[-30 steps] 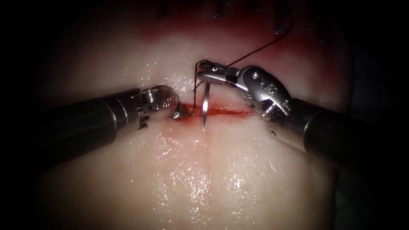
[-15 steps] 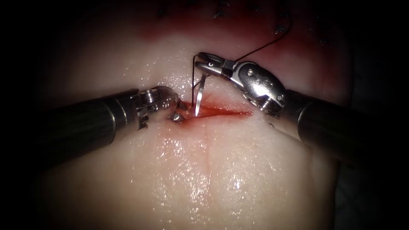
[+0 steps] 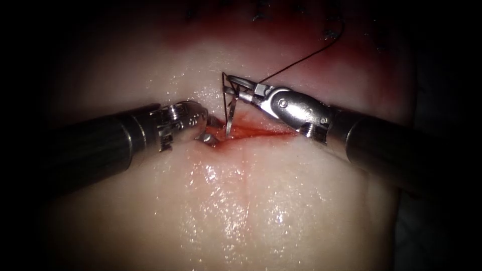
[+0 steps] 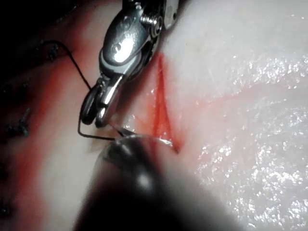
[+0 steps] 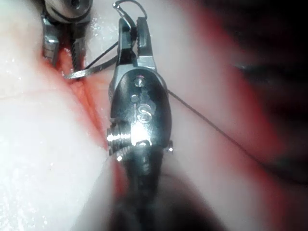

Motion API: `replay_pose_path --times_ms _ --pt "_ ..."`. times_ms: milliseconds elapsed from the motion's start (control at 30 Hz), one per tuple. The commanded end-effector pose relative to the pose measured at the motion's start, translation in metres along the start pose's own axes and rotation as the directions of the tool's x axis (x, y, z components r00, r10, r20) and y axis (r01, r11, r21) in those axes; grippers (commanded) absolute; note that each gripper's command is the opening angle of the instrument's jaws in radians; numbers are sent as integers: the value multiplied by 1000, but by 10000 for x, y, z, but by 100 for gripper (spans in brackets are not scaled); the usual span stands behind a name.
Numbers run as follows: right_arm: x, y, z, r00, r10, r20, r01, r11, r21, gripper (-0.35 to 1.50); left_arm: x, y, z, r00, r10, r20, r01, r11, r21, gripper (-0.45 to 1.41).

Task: Wound Closure
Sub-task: Throw suture into skin below wound

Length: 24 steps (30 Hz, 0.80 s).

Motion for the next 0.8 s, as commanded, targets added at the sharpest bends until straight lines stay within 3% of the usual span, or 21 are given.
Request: replay_pose_path --times_ms 33,267,667,800 --pt "-5 -2 6 1000 -7 1 7 1000 5 -35 6 -5 4 1000 3 -2 -3 1000 -1 68" --pt "-12 -20 1 999 -30 9 30 999 31 -35 7 -4 0 1000 -1 -10 1 1000 -2 69" --pt "-11 -21 0 1000 11 23 -12 999 37 -35 12 4 -12 999 -14 -40 15 1000 12 73" --pt "-11 -21 0 999 22 34 -23 999 47 -35 18 2 -39 991 -35 -128 40 998 44 77"
